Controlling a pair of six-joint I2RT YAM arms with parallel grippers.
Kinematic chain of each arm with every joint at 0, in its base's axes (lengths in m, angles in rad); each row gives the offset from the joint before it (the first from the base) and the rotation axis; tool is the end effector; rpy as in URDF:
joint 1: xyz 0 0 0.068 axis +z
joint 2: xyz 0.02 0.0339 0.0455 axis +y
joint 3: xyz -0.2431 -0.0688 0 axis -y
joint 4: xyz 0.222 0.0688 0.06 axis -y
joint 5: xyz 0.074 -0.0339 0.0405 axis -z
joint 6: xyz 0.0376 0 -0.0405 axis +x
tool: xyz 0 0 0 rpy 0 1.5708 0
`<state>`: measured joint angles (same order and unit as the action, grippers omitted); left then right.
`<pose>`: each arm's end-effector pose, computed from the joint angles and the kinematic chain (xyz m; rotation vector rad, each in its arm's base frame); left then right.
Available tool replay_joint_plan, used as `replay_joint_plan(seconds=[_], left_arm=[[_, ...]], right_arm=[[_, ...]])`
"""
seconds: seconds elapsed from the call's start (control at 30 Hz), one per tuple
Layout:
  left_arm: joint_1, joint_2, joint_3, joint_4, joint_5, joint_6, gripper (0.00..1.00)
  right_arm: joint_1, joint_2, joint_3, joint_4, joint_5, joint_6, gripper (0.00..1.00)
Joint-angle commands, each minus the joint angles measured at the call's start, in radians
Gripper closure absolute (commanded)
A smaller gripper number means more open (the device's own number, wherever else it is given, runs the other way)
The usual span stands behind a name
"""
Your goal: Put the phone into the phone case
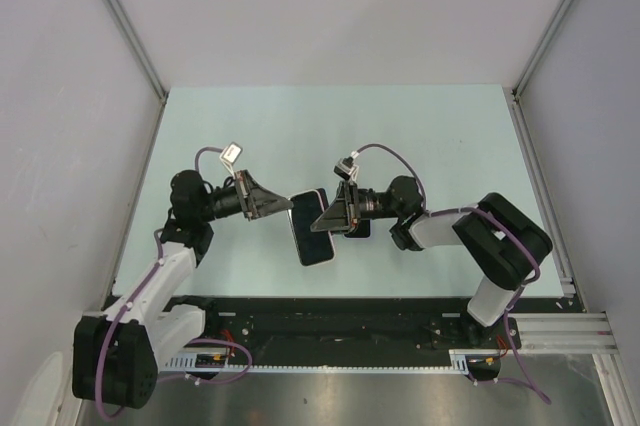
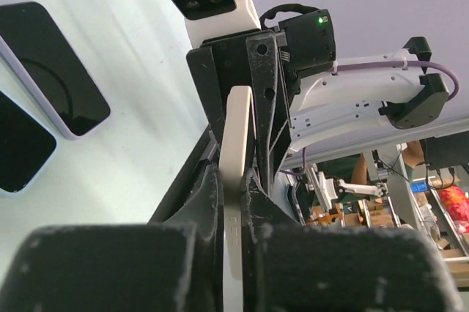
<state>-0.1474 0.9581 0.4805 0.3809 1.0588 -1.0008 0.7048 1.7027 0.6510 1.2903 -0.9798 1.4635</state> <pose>0.1900 -0.0613 0.2547 0.1190 1.9327 -1.6832 0.2132 0.2223 0.2139 -0.4271 1.9391 2.2577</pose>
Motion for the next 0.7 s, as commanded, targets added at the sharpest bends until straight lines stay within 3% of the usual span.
replay_joint_plan(seconds=[0.0,0.07,0.17,0.23,0.27,0.4,0.57,0.67], left_arm=[[0.000,-0.002,0.038,-0.025,0.044,0.094,1.00],[-0.001,-0.009,0.052,-0.133,0.024,0.152,1.00],[-0.001,-0.007,0.055,-0.169,0.016,0.186,1.00],[-0.001,-0.005,0.053,-0.169,0.027,0.177,0.98],[-0.001,-0.007,0.056,-0.178,0.030,0.177,0.83],[-0.001,-0.041,0.055,-0.232,0.023,0.206,0.58],[-0.003,-0.116,0.003,-0.223,0.023,0.168,0.43],[-0.011,-0.160,-0.043,-0.183,0.023,0.117,0.41]], right_arm=[[0.010,0.003,0.009,0.300,0.012,0.051,0.67],[0.010,0.002,0.009,0.300,0.015,0.046,0.63],[0.010,0.014,0.010,0.296,0.030,0.043,0.62],[0.013,0.018,0.010,0.296,0.044,0.044,0.71],[0.016,0.023,0.009,0.296,0.050,0.046,0.74],[0.012,0.015,0.009,0.296,0.101,0.050,0.85],[-0.014,0.015,0.010,0.294,0.147,0.072,0.87],[-0.024,0.023,0.009,0.288,0.168,0.077,0.86]])
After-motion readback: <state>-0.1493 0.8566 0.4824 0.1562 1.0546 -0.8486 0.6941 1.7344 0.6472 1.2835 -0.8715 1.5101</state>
